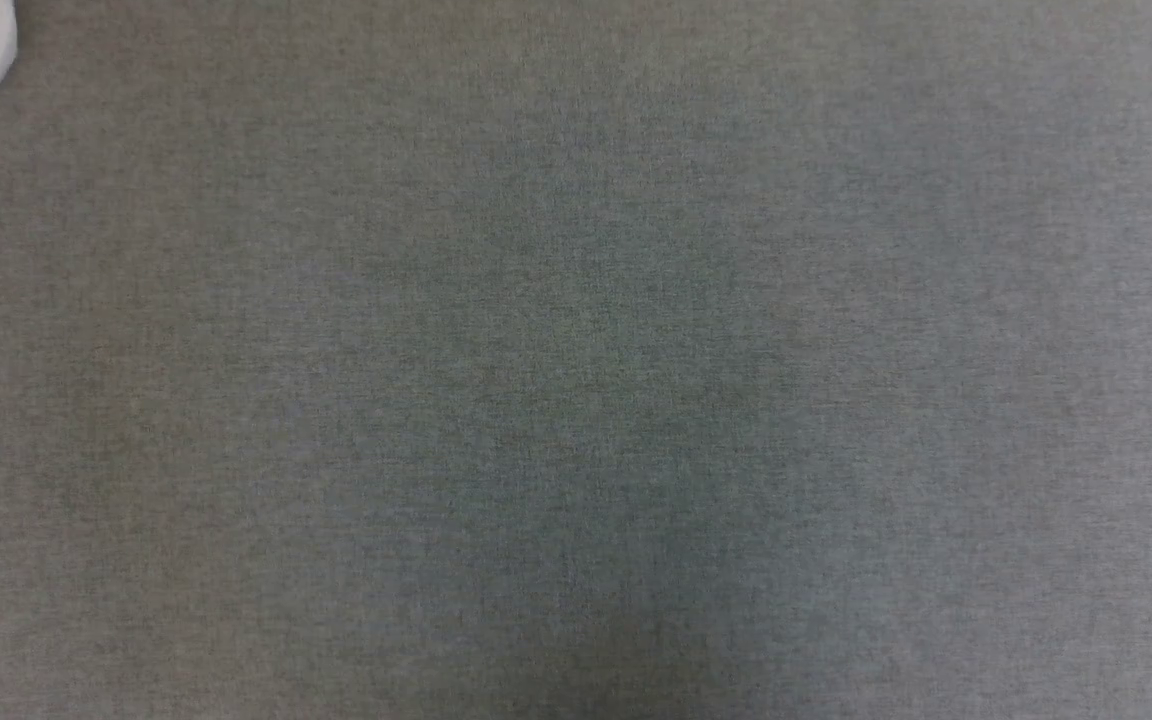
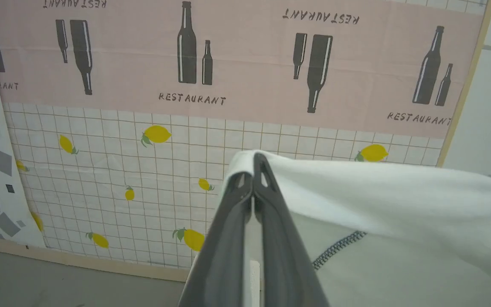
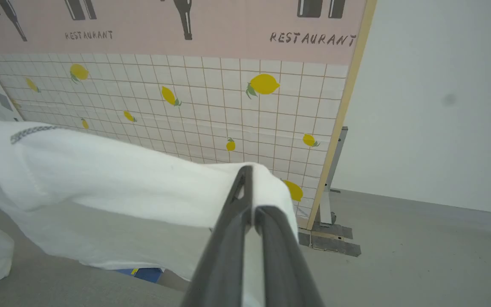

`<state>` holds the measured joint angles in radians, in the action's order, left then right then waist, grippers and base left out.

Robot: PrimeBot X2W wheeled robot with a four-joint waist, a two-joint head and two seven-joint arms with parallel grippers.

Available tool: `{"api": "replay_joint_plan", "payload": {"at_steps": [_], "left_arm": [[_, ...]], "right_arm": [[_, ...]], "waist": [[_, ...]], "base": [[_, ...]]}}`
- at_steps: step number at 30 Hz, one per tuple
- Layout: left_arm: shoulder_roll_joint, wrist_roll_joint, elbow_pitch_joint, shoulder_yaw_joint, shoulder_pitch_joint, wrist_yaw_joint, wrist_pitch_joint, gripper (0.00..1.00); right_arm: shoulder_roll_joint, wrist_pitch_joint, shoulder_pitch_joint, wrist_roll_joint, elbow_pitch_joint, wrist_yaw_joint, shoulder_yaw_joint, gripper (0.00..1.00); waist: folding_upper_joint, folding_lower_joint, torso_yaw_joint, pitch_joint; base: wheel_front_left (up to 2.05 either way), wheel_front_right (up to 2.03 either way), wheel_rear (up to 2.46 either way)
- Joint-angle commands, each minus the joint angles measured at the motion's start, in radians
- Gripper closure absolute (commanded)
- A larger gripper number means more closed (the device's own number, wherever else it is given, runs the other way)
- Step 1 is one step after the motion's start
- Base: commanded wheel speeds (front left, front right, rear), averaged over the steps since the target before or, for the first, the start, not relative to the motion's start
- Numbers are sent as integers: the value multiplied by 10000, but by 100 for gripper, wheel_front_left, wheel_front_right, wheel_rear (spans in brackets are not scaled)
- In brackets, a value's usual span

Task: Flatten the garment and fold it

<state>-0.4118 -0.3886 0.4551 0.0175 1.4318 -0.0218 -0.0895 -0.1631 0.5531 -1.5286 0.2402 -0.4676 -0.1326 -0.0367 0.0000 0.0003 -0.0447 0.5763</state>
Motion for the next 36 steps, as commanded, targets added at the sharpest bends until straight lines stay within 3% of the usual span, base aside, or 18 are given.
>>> {"api": "replay_joint_plan", "payload": {"at_steps": [1, 6, 11, 12, 17, 20, 23, 28, 36], "left_arm": [[-20, -45, 75, -52, -412, -81, 192, 100], [119, -197, -47, -23, -1736, -273, 725, 100], [221, -304, -829, -101, -4019, -242, 1249, 100], [520, -530, -1641, -269, -5898, -32, 1494, 100], [1375, -1206, -3108, -813, -9365, 621, 1635, 100], [1996, -1543, -3727, -936, -11467, 995, 1508, 100], [2412, -1734, -3923, -876, -13034, 1213, 1269, 100], [2789, -2041, -4012, -784, -14941, 1665, 415, 100], [2261, -2136, -4711, -796, -16647, 2368, -1598, 100]], "right_arm": [[-180, -167, 370, 254, 14, 19, 100, 100], [-569, -503, 2016, 1376, 785, 19, 567, 100], [-808, -803, 4677, 2287, 2450, 19, 531, 100], [-912, -1059, 6606, 2440, 3636, 19, 334, 100], [-448, -1240, 9957, 2534, 5142, 19, -260, 100], [171, -1238, 11980, 2417, 5710, 19, -741, 100], [689, -1244, 13606, 2344, 5869, 19, -1206, 100], [990, -1396, 15738, 1657, 5753, 19, -1676, 100], [1106, 265, 17587, 474, 6298, 19, -2152, 100]], "waist": [[0, -3, 119, 57], [0, -3, 343, -511], [0, -3, 546, -1550], [0, -3, 678, -2313], [0, -3, 830, -3474], [0, -3, 920, -4045], [0, -3, 997, -4464], [0, -3, 1106, -5078], [0, -3, 1029, -5393]], "base": [[0, 0, 0], [0, 0, 0], [0, 0, 0], [0, 0, 0], [0, 0, 0], [0, 0, 0], [0, 0, 0], [0, 0, 0], [0, 0, 0]]}}
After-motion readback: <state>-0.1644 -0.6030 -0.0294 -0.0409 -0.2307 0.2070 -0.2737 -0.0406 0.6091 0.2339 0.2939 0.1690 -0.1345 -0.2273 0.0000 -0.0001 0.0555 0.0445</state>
